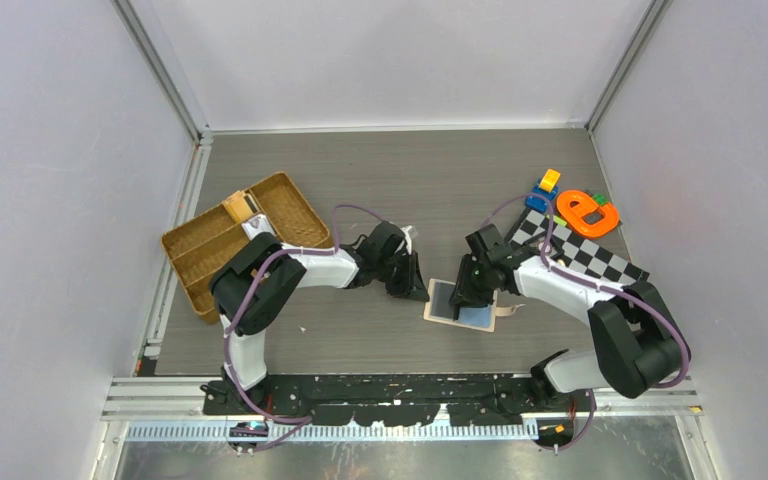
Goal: Put the credit cards into the card holder
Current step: Insert the credit card into the card slot, then turn over the card slot in the card holder.
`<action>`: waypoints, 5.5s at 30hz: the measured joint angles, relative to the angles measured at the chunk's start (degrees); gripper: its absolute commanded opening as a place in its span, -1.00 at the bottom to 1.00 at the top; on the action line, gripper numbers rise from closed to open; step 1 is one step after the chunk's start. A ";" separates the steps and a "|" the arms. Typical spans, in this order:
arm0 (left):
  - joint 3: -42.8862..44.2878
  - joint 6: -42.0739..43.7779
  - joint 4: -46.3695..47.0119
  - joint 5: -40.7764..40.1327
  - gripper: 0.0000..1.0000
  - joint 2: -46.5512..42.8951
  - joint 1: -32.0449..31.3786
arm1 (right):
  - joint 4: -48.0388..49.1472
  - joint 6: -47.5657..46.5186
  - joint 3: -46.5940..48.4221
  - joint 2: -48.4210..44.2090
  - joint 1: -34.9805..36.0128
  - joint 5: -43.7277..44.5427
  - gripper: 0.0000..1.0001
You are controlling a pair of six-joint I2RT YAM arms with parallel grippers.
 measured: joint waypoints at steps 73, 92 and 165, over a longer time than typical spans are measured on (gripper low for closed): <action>-4.79 3.50 -7.08 -7.06 -0.28 -8.52 -0.81 | -4.31 2.91 2.43 0.81 3.67 4.33 -0.55; -4.83 3.30 -4.11 -5.22 -0.39 -6.99 -1.03 | -3.26 4.50 2.58 -0.96 4.07 3.56 -0.19; -5.42 3.26 -3.17 -5.14 -0.39 -7.04 -0.98 | 3.76 10.93 -3.34 -2.71 7.80 4.44 -0.72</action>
